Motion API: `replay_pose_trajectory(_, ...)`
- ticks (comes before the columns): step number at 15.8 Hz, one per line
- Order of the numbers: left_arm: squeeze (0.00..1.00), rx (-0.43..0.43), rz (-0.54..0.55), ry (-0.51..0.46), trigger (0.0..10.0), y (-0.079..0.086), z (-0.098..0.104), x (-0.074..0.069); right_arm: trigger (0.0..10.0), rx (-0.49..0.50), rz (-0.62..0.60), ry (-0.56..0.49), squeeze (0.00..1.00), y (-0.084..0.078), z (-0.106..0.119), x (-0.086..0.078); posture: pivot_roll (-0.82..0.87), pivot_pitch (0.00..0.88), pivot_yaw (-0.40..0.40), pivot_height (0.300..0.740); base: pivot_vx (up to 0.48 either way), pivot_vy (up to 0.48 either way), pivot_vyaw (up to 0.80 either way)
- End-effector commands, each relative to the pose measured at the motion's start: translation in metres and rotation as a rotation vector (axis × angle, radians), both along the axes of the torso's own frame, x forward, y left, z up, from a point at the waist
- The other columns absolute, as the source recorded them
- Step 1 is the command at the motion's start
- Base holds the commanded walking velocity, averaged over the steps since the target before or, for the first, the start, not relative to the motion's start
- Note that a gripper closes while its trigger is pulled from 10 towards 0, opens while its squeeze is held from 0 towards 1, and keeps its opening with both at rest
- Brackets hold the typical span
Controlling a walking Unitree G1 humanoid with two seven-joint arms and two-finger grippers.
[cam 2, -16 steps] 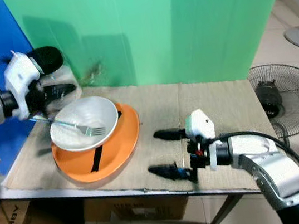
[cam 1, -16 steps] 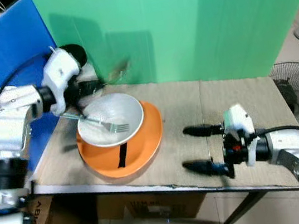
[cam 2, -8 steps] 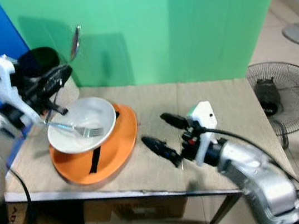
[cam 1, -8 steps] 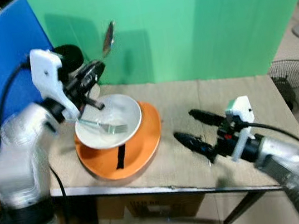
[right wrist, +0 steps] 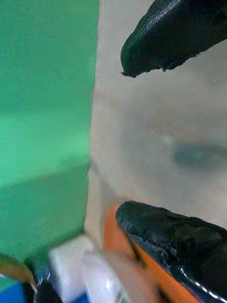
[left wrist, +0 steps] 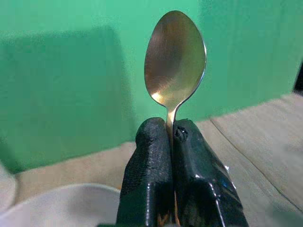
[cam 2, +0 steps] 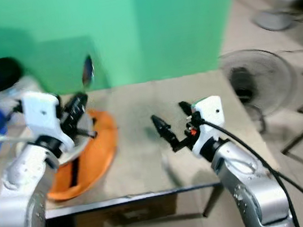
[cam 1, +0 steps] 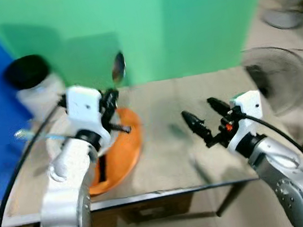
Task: Setting the table
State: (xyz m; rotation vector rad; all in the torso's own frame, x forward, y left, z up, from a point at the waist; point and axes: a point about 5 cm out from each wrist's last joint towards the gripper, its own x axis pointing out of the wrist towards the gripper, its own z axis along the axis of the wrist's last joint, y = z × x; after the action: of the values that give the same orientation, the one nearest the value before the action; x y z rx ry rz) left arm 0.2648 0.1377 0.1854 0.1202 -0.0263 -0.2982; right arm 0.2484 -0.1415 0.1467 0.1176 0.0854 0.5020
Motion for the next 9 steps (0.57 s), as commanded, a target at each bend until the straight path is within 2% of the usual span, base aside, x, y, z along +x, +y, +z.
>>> replay_pose_trajectory(1, 0.0, 0.029, 0.041, 0.008, 10.0, 0.0, -0.005, -0.006, 10.0, -0.023, -0.001, 0.006, 0.0, 0.001, 0.002, 0.0, -0.04, 0.045, 0.076, 0.74, 0.0, 0.0, -0.8)
replay_pose_trajectory(4, 0.0, 0.01, 0.088, 0.031, 10.0, 0.004, -0.014, -0.015, 10.0, -0.018, -0.033, 0.001, 0.0, -0.001, 0.006, 0.003, -0.04, 0.04, 0.063, 0.74, 0.0, 0.0, -0.8)
replay_pose_trajectory(8, 0.0, 0.073, 0.128, 0.031, 10.0, 0.008, -0.02, -0.027, 10.0, 0.005, -0.098, 0.018, 0.0, -0.008, 0.007, 0.014, -0.02, 0.034, 0.063, 0.74, 0.0, 0.0, -0.8)
replay_pose_trajectory(9, 0.0, 0.071, 0.135, 0.031, 10.0, 0.009, -0.021, -0.028, 10.0, -0.026, -0.131, 0.024, 0.0, -0.011, 0.004, 0.014, -0.03, 0.032, 0.07, 0.74, 0.0, 0.0, -0.8)
